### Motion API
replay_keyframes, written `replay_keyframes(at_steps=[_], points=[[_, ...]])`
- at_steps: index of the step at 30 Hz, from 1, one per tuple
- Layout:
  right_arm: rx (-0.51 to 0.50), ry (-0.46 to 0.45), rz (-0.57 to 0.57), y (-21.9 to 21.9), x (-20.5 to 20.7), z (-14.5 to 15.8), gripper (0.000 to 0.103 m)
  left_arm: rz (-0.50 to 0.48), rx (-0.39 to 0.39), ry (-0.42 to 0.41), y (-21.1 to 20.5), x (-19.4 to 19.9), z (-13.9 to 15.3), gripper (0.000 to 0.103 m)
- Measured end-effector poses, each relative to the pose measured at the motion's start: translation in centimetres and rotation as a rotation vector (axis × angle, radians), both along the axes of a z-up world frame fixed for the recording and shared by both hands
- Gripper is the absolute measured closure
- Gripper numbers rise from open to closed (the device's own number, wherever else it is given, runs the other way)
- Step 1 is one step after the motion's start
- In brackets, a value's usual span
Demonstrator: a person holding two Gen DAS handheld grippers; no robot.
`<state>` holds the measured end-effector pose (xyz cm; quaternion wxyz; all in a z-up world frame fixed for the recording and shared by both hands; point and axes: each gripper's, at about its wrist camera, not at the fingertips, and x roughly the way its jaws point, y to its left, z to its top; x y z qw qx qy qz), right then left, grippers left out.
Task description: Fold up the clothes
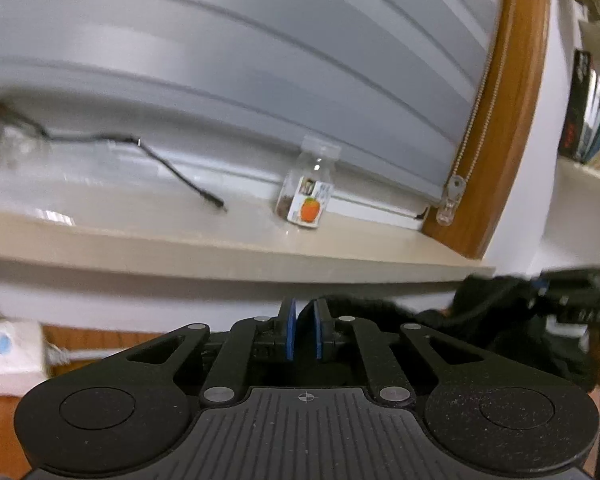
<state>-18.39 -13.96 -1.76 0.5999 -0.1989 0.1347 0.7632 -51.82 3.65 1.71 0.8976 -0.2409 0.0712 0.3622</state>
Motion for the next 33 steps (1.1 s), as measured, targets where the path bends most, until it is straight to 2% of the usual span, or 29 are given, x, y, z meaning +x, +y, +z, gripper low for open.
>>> replay_keyframes(at_steps=[2,7,9,13,16,18,19,20,23,25,28,30,31,33], points=[[-0.030,0.024,0.005,0.1,0.9,-1.5,0.081,-0.007,-0.027,-0.036,0.6,-0.2,-1.3,0.095],[-0.056,0.080,0.051,0.5,2.1,-3.4,0.076,-0.020,-0.046,0.022,1.5,0.3,-2.6,0.095],[-0.065,0.092,0.071,1.0,2.1,-3.8,0.073,-0.014,-0.059,0.025,1.6,0.1,-3.1,0.095],[-0.079,0.089,0.105,1.6,2.0,-3.6,0.064,0.005,-0.038,0.055,1.0,-0.5,-3.5,0.092],[-0.080,0.083,0.143,1.5,2.0,-3.2,0.060,0.029,-0.032,0.086,0.5,0.4,-3.8,0.092],[-0.076,0.079,0.183,1.3,2.0,-2.7,0.055,0.046,-0.035,0.107,0.3,0.8,-3.9,0.086],[-0.071,0.074,0.207,1.2,2.1,-2.4,0.054,0.073,-0.042,0.126,0.2,1.1,-4.1,0.075],[-0.067,0.069,0.232,1.1,2.1,-2.1,0.052,0.100,-0.049,0.145,0.1,1.3,-4.2,0.071],[-0.063,0.054,0.313,0.9,2.3,-1.1,0.045,0.187,-0.074,0.188,-1.3,1.2,-4.5,0.071],[-0.061,0.038,0.365,0.8,2.4,-0.3,0.044,0.239,-0.082,0.196,-2.5,1.1,-4.3,0.063],[-0.041,0.028,0.416,0.4,2.7,0.7,0.029,0.323,-0.075,0.203,-4.8,0.7,-3.7,0.053],[-0.012,0.041,0.409,-0.2,3.3,1.3,0.018,0.371,-0.083,0.188,-6.2,0.4,-3.4,0.047],[0.005,0.064,0.394,-0.6,3.8,1.5,0.015,0.387,-0.087,0.182,-6.7,0.4,-3.3,0.046],[0.043,0.128,0.350,-1.6,5.2,1.7,0.000,0.384,-0.082,0.177,-7.7,0.7,-3.0,0.045]])
